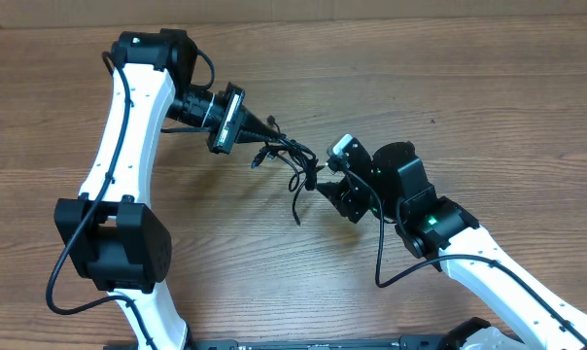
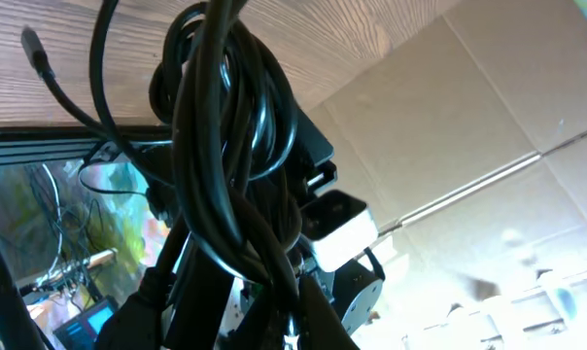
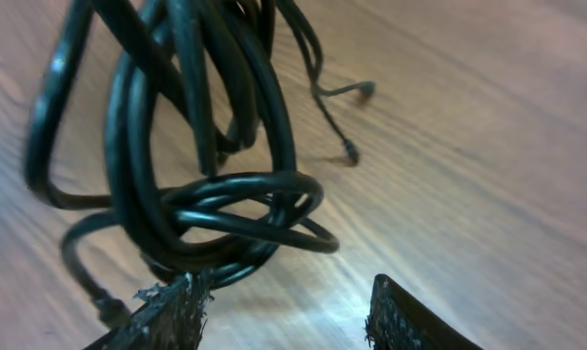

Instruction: Untangle cables

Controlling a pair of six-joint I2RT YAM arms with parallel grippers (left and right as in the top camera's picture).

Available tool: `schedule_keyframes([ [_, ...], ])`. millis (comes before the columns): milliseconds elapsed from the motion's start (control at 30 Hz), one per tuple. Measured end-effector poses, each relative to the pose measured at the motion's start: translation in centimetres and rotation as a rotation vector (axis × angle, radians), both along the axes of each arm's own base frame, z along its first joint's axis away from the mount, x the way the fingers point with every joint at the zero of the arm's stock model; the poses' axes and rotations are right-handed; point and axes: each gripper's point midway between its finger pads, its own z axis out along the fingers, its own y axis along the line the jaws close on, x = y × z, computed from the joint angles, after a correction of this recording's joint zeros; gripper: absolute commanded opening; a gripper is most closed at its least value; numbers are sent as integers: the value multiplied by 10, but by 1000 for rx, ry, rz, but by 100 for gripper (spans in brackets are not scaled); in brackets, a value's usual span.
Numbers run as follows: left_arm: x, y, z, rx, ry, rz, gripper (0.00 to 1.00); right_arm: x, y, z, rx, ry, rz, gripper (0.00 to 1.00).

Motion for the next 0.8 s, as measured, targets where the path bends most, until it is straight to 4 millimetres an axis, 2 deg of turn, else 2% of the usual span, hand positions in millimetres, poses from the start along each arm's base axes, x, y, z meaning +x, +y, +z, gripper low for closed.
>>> schedule_keyframes([
  [100,0,-2,4,-32,-28,-11,4,4,-5,-1,-49,-44,4,45],
  [333,1,-4,7,-69,-109,-46,4,14,1,15,-48,-152,37,42],
  [433,1,-4,8,-75,-118,-50,4,11,7,19,-20,-163,76,33],
  [600,0,-8,12,-102,-124,-54,4,4,14,9,-9,-120,124,31],
  [633,0,-8,13,-105,-124,-54,4,3,16,6,-5,-105,136,27],
  [733,0,-8,13,-106,-127,-55,4,-1,21,-4,8,-68,168,4],
  [800,0,-9,14,-110,-127,-53,4,-2,22,-6,10,-58,176,4],
])
